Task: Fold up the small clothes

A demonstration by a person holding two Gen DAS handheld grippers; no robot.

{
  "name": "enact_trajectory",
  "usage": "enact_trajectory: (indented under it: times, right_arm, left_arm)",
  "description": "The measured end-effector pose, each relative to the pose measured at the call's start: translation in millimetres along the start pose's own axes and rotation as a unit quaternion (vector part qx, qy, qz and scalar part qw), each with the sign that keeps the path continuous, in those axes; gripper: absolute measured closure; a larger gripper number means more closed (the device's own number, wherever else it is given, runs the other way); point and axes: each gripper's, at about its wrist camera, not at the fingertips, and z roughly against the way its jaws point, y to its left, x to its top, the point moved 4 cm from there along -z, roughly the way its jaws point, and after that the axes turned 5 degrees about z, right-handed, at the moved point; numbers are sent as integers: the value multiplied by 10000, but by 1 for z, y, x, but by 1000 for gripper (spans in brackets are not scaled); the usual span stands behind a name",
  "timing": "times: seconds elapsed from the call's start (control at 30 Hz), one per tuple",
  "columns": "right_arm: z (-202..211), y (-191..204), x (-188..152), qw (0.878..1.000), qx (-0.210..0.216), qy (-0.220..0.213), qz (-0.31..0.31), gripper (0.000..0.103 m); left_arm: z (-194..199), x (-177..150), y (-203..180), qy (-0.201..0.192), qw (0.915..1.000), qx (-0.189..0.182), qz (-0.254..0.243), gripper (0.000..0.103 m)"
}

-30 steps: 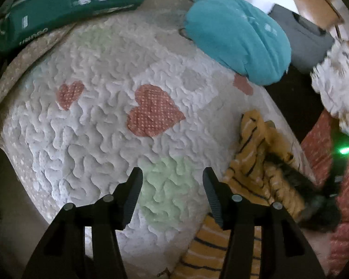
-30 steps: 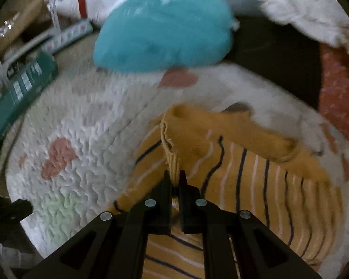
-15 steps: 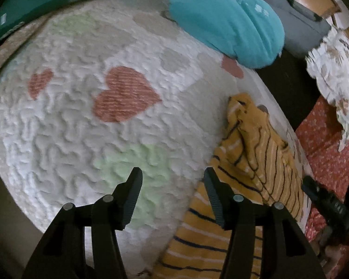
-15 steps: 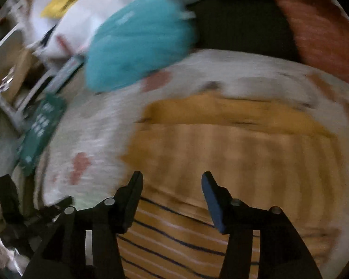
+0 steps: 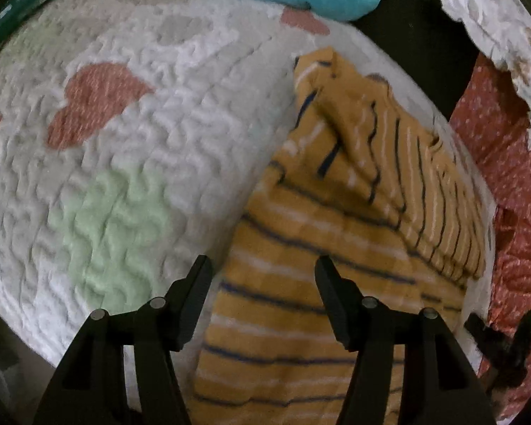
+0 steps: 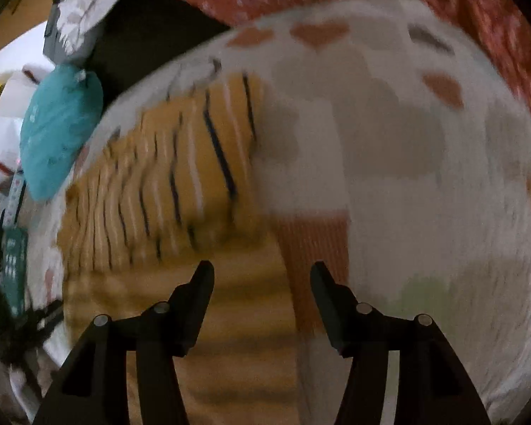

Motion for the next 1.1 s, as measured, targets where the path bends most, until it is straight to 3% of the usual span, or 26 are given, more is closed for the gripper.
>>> enact_trajectory:
  times: [0.1, 0.17, 0.27, 0.4, 0.57, 0.7, 0.77, 0.8, 0.83, 0.87, 0.9, 0.97, 1.1]
  right_arm:
    - [-1, -2, -51, 9987, 352, 377, -39, 42]
    - [5, 0, -79, 9981, 505, 346, 28, 42]
    - [10, 5, -109, 9934, 984, 581, -101, 42]
    - [11, 2, -138, 9877, 1359, 688, -351, 42]
    - [12, 4, -174, 9798, 1722, 817, -606, 42]
    - [10, 7, -194, 9800, 1720, 821, -579, 42]
    - [9, 12, -194, 9833, 1581, 768, -462, 42]
    - [7, 19, -193, 9855, 1476, 753, -365, 42]
    - [6, 24, -192, 9884, 1297, 765, -187, 51]
    - [4, 28, -193, 9902, 1131, 815, -44, 61]
    - [2, 30, -194, 9903, 1056, 899, 42, 85]
    - [4, 32, -195, 9889, 1128, 966, 9, 90]
    - [24, 35, -195, 9861, 1346, 971, -8, 91]
  left_arm:
    - [6, -17, 13, 78, 9997, -161, 167, 43]
    - [8, -33, 22, 119, 9994, -204, 245, 43]
    - [14, -65, 29, 65, 9999, -109, 39, 43]
    - [13, -110, 34, 254, 9996, 68, -128, 39]
    - [-8, -161, 47, 1050, 9942, -101, 189, 38]
    - [-9, -170, 45, 1001, 9949, -137, 67, 39]
    - [-10, -175, 45, 1098, 9936, -240, 131, 49]
    - [-11, -179, 44, 1187, 9924, -294, 136, 65]
    - [-10, -183, 42, 1255, 9915, -332, 89, 83]
    - [-8, -187, 40, 1285, 9909, -408, 43, 91]
    - [-8, -190, 37, 1285, 9907, -446, 40, 93]
    - [-2, -193, 34, 1214, 9917, -418, 55, 93]
    - [23, -198, 41, 1106, 9907, -714, 349, 94]
